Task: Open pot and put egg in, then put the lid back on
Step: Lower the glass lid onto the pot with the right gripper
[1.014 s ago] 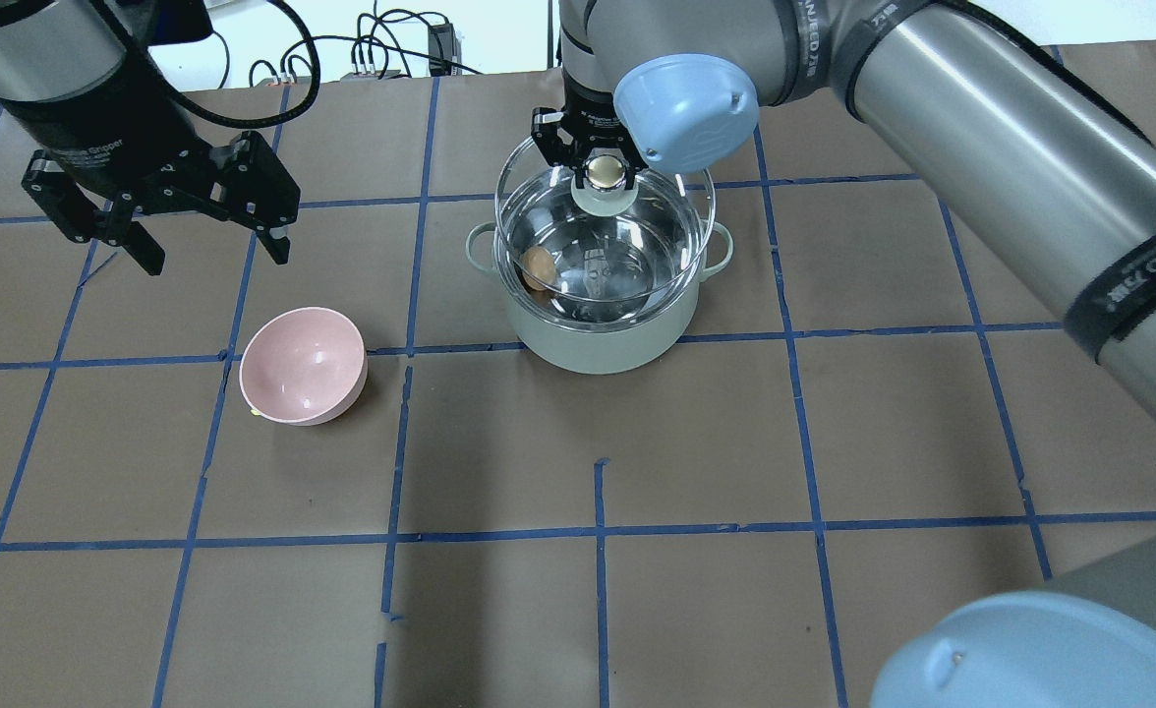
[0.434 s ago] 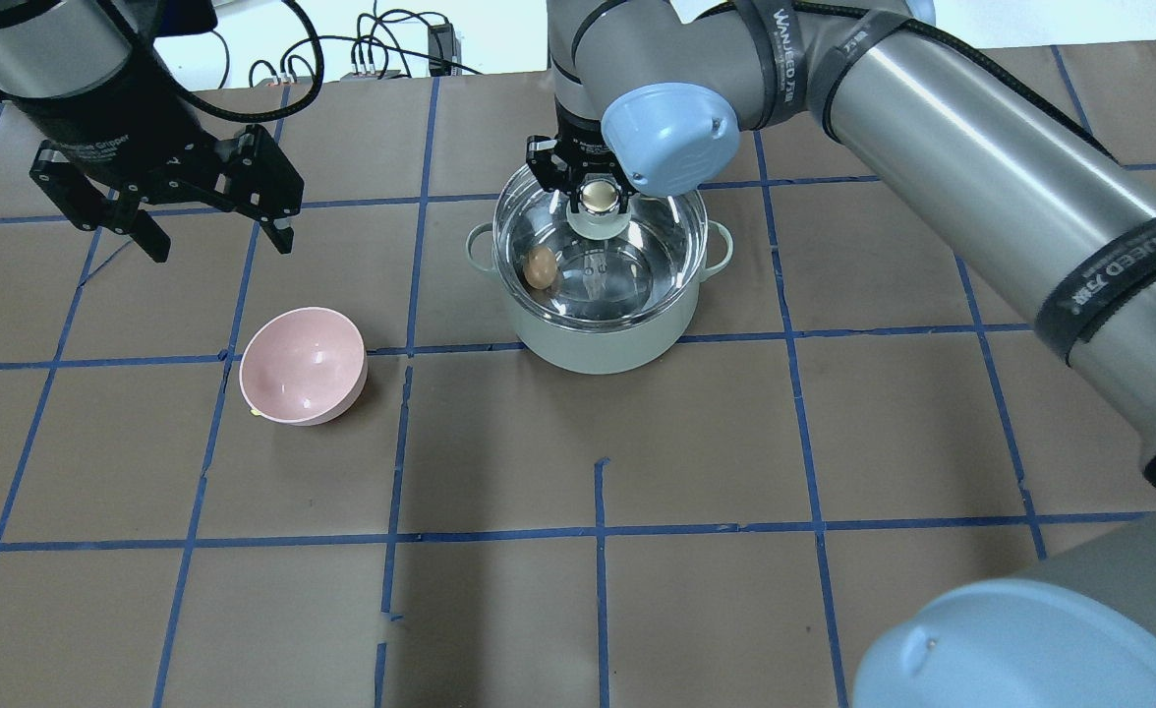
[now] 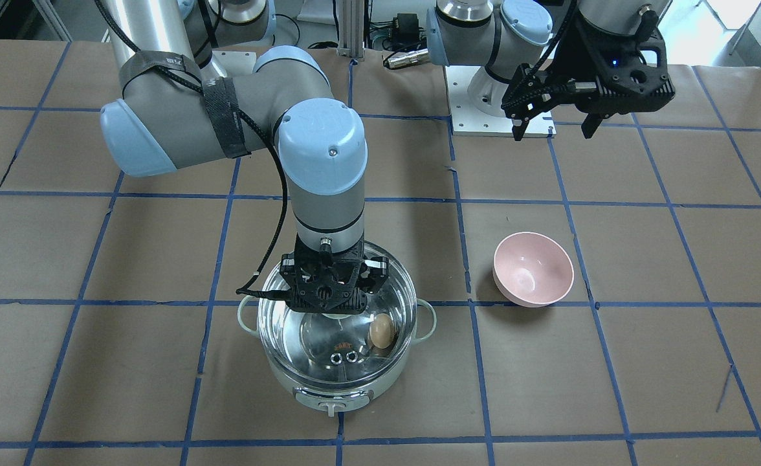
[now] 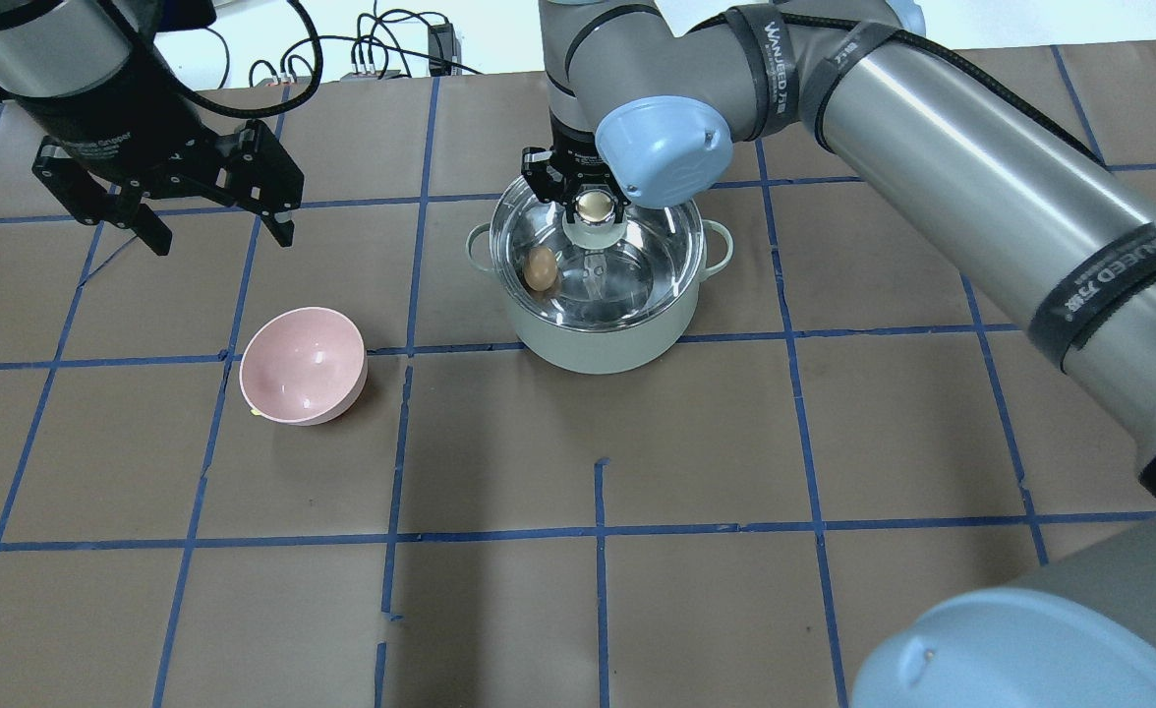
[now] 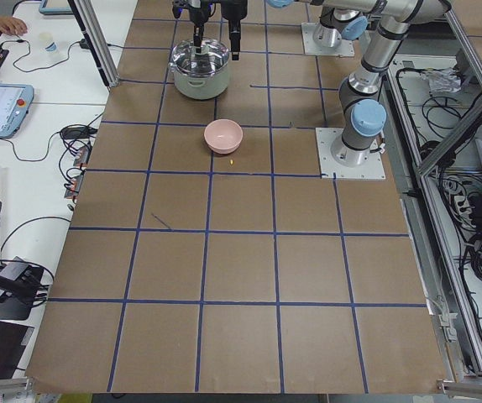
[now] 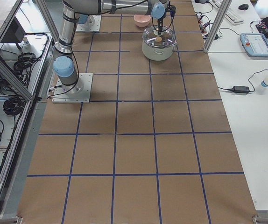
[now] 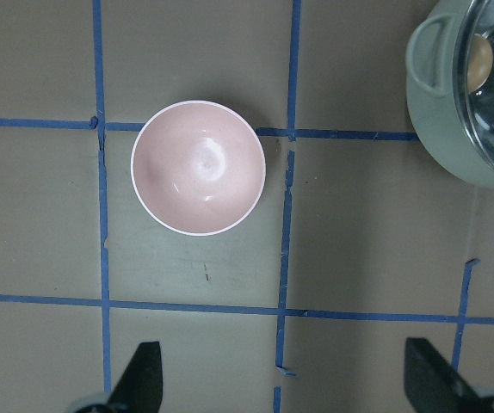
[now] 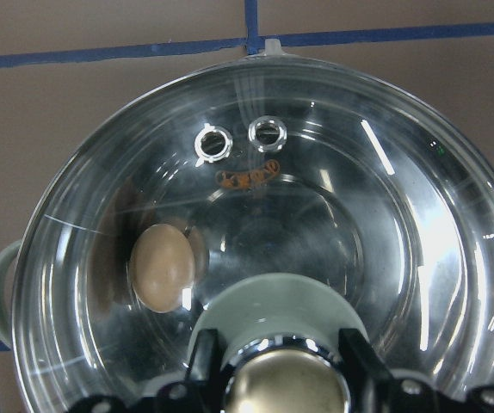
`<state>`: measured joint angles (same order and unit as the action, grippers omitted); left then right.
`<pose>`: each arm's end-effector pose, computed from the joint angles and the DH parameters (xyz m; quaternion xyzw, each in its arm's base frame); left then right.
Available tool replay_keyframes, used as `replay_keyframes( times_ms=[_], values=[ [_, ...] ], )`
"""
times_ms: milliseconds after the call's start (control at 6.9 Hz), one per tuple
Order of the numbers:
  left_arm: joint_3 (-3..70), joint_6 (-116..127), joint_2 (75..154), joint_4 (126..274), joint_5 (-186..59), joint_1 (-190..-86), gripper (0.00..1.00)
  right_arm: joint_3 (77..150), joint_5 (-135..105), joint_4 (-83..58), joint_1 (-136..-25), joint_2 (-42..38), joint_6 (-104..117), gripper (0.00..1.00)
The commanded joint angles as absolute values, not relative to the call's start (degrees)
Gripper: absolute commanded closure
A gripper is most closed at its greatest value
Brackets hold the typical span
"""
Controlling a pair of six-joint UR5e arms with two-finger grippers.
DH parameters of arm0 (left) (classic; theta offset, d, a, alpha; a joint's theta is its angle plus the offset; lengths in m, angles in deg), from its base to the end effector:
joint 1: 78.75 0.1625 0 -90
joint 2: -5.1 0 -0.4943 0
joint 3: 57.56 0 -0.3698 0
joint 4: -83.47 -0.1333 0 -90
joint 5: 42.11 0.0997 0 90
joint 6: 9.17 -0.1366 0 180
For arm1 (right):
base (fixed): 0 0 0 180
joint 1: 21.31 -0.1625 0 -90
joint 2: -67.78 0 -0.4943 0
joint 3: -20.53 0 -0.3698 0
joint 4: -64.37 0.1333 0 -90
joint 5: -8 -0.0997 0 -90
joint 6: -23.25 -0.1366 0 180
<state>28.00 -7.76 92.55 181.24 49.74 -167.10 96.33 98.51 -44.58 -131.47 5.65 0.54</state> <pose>-0.1161 -0.4464 0.5634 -0.0266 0.9995 0.0068 0.0161 0.3660 -0.6137 0.3852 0.0224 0.9987 -0.0445 0.0127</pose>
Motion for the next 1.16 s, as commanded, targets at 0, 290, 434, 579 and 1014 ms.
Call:
replay_keyframes(
  times_ms=[0,290,434,579,1014],
  values=[
    [28.05,-7.85,92.55,181.03,49.65,-167.08,0.0,96.47,98.62,-44.88,-131.52,5.73,0.66,0.95],
    [28.05,-7.76,92.55,181.03,49.65,-167.08,0.0,96.47,98.53,-44.79,-131.52,5.82,0.48,0.95],
    [28.05,-7.76,92.64,181.03,49.65,-167.17,0.0,96.55,98.53,-44.88,-131.52,5.82,0.57,0.95],
    [28.05,-7.85,92.64,180.94,49.65,-167.09,0.0,96.55,98.62,-44.88,-131.61,5.91,0.66,0.95],
    [27.96,-7.59,92.64,180.94,49.73,-167.17,0.0,96.55,98.62,-45.93,-131.52,5.91,0.83,0.95]
  ],
)
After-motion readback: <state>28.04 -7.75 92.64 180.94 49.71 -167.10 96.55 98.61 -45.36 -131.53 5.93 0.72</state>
